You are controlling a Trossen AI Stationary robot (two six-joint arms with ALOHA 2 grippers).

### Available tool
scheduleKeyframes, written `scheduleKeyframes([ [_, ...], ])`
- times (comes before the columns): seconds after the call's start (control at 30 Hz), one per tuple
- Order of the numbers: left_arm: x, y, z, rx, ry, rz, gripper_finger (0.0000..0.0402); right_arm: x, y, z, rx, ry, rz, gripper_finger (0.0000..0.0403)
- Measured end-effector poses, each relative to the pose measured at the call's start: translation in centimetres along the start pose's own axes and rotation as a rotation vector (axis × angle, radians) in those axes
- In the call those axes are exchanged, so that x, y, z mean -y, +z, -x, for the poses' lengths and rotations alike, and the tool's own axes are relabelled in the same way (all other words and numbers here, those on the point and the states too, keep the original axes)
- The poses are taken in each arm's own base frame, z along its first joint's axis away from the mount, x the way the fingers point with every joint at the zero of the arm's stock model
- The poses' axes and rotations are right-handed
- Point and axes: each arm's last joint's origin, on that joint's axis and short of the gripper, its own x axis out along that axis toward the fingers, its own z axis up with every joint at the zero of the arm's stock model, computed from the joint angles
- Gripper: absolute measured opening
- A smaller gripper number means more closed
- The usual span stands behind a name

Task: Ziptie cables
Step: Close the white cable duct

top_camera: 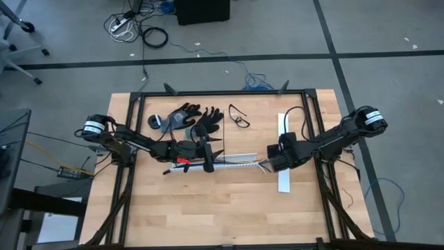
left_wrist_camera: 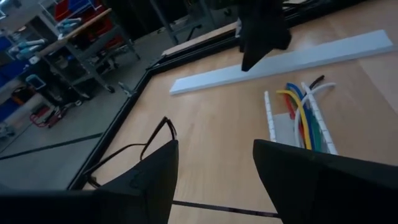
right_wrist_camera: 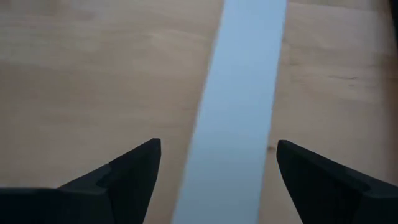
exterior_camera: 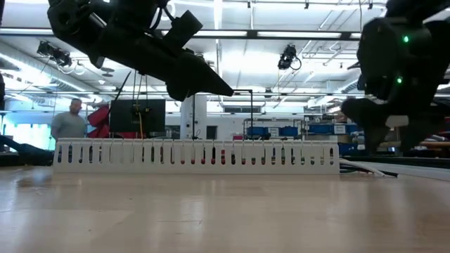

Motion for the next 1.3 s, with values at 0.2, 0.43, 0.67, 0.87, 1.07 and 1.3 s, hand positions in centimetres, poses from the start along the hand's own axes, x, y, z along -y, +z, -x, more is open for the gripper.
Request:
scheduleKeyframes([
  [0.2,-0.4,-0.1,-0.2,0.006,-0.008,-0.013,0.0202,0.8,-0.6,-1.7,-0.029,0.004,-0.049,0.0311],
  [0.43,-1.1,-0.3,-0.5,0.000,-0.004,-0.007,0.0202,0.9,-1.0,-3.0,-0.039,0.065,-0.070,0.0312],
  [0.67,-1.2,-0.4,-0.6,-0.005,-0.006,-0.004,0.0202,1.0,-0.9,-3.1,-0.054,0.051,-0.065,0.0300],
  [0.87,-1.2,-0.4,-0.6,-0.006,-0.006,-0.002,0.0202,1.0,-1.0,-3.1,-0.054,0.047,-0.033,0.0261],
  [1.07,-1.2,-0.5,-0.6,-0.009,-0.007,-0.002,0.0202,1.0,-1.0,-3.1,-0.068,0.049,-0.039,0.0238],
  [1.3,-1.2,-0.5,-0.6,-0.012,-0.008,0.001,0.0202,0.8,-1.1,-2.8,-0.064,0.061,-0.014,0.0235],
])
